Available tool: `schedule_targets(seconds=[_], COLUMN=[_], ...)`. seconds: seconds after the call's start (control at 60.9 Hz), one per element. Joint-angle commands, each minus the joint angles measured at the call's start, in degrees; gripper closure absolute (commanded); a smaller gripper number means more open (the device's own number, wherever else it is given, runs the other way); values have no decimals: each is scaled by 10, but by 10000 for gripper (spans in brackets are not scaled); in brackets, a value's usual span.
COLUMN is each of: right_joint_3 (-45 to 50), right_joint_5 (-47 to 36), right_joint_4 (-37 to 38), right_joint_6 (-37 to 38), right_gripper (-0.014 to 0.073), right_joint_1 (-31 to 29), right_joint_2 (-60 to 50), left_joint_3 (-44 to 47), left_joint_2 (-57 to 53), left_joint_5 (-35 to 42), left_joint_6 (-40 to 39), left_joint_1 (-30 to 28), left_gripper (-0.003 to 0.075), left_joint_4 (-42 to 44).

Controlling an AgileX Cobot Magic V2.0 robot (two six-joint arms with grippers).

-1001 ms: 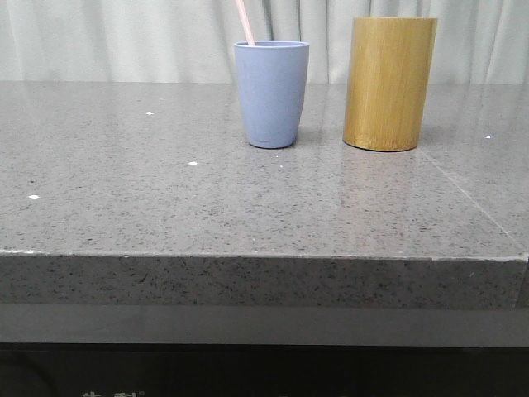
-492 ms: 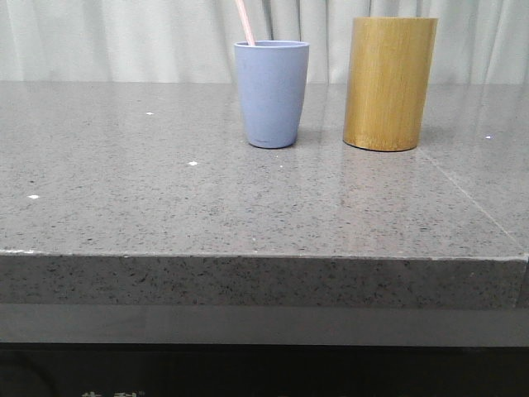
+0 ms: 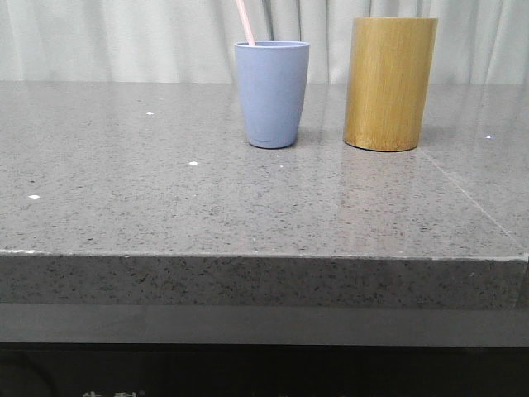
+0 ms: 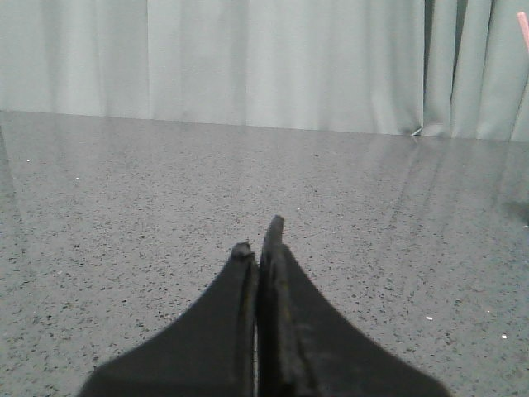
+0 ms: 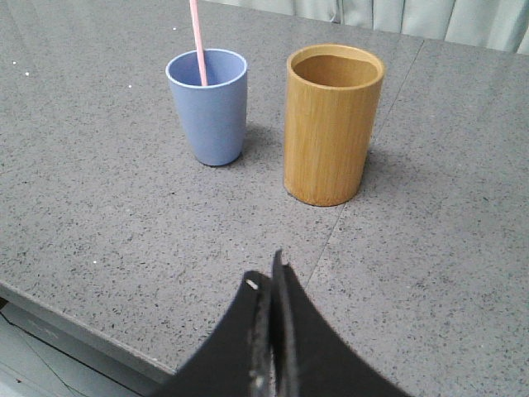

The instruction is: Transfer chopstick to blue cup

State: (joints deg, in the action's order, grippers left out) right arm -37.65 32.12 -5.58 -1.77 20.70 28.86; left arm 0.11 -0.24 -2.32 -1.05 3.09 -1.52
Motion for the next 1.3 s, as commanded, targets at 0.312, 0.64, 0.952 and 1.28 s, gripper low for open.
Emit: schedule_targets(seconds=[0.312,0.64,0.952,1.28], right_joint_3=[7,248,377,390], right_joint_5=[-66,-307,-349,-350], right_joint_4=[30,33,33,33], right_joint_6=[0,0,0,0], right_gripper=[662,662,662,662], right_joint_1=[-20,-161,-205,-206], right_joint_2=[-22,-205,-303,-307], left_joint_3=[5,5,5,5], left_joint_2=[-14,-14,-14,-13], left_joint_5=[49,49,49,48], left_joint_6=[0,0,0,0], left_joint_1=[-2,-2,-2,-2], left_gripper=[739,739,739,739], left_joint_4=[-4,-4,-4,-4])
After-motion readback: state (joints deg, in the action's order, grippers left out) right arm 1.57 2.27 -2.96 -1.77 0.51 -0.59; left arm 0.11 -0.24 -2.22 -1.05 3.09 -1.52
